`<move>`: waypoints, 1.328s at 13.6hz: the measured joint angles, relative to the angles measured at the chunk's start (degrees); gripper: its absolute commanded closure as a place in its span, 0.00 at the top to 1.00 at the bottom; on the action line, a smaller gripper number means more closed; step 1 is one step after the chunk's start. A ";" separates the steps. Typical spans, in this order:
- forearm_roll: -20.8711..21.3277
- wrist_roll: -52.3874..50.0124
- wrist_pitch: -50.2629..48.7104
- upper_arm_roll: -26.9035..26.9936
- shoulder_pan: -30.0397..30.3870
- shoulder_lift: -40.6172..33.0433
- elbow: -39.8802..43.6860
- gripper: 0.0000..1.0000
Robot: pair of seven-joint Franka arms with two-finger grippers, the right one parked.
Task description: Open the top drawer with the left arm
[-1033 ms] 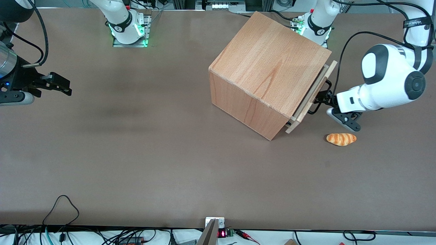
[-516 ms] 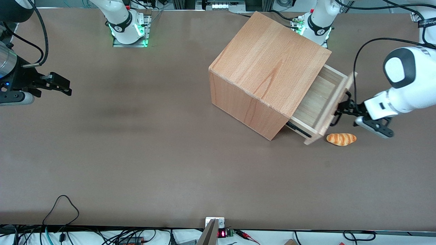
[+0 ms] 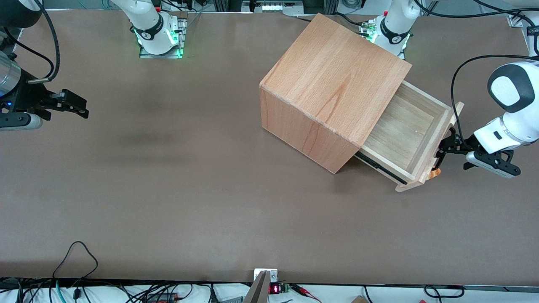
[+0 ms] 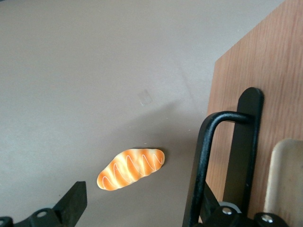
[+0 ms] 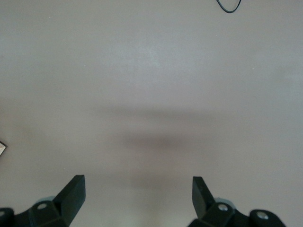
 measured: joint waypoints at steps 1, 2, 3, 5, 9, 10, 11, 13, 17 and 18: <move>0.00 0.18 0.05 0.07 0.00 0.08 0.16 1.00; 0.00 0.27 -0.41 0.10 0.00 0.06 0.46 1.00; 0.01 0.33 -1.73 0.14 0.00 0.07 1.08 1.00; 0.50 0.36 -4.52 0.48 0.02 0.61 2.39 1.00; 2.98 -0.28 -12.15 1.05 0.06 1.56 5.58 1.00; 4.42 -1.52 -14.06 1.13 0.06 1.30 6.65 1.00; 5.84 -3.31 -16.23 1.18 0.07 0.80 7.87 1.00; 8.77 -6.83 -20.92 1.18 0.03 -1.20 10.32 1.00; 11.41 -13.89 -28.56 1.08 -0.39 -6.55 13.35 1.00; 11.90 -16.70 -30.01 0.99 -0.58 -7.92 13.48 1.00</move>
